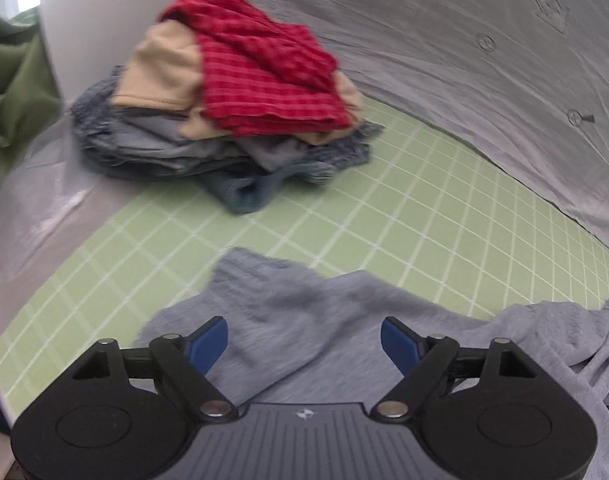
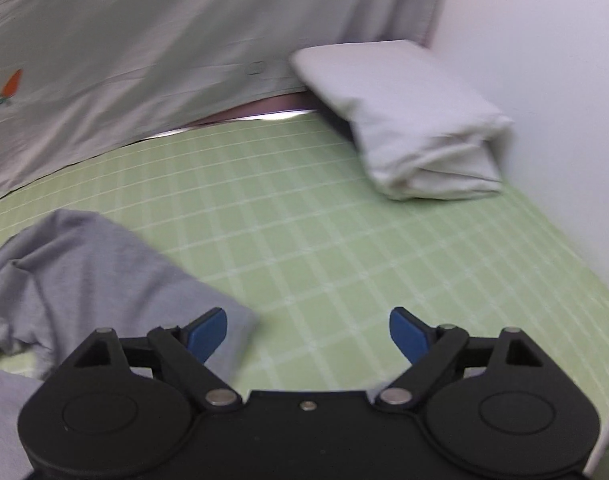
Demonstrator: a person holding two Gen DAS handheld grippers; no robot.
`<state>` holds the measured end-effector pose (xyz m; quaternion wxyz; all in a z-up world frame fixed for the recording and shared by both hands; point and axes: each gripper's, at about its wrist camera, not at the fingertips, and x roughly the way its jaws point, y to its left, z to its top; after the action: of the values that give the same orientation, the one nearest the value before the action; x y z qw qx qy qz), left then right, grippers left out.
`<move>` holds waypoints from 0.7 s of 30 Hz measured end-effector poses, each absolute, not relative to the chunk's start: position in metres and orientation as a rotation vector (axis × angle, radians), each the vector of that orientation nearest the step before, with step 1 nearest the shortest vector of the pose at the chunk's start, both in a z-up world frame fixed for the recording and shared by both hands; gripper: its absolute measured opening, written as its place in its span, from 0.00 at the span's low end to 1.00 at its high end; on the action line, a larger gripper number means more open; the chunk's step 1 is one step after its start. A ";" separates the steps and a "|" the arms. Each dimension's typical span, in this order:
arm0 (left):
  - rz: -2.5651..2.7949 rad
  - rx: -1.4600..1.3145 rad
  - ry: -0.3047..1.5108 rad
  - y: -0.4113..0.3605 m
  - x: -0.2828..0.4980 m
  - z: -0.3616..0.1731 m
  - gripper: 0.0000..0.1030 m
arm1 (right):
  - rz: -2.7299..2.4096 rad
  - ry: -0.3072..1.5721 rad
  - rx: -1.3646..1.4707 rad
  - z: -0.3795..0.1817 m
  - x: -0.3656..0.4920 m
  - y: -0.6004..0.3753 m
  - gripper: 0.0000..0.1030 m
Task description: Fold clothes
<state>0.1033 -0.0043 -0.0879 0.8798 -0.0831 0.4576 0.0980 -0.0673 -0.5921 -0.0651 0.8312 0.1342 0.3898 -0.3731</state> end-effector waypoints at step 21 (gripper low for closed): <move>0.064 -0.017 1.103 -0.056 0.186 -0.146 0.56 | -0.420 0.938 0.313 -0.114 0.109 -0.601 0.04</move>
<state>0.1863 -0.0556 -0.1463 0.8513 -0.0081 0.5237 0.0305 0.1088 -0.6011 -0.1142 0.8592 0.1491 0.4466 -0.2000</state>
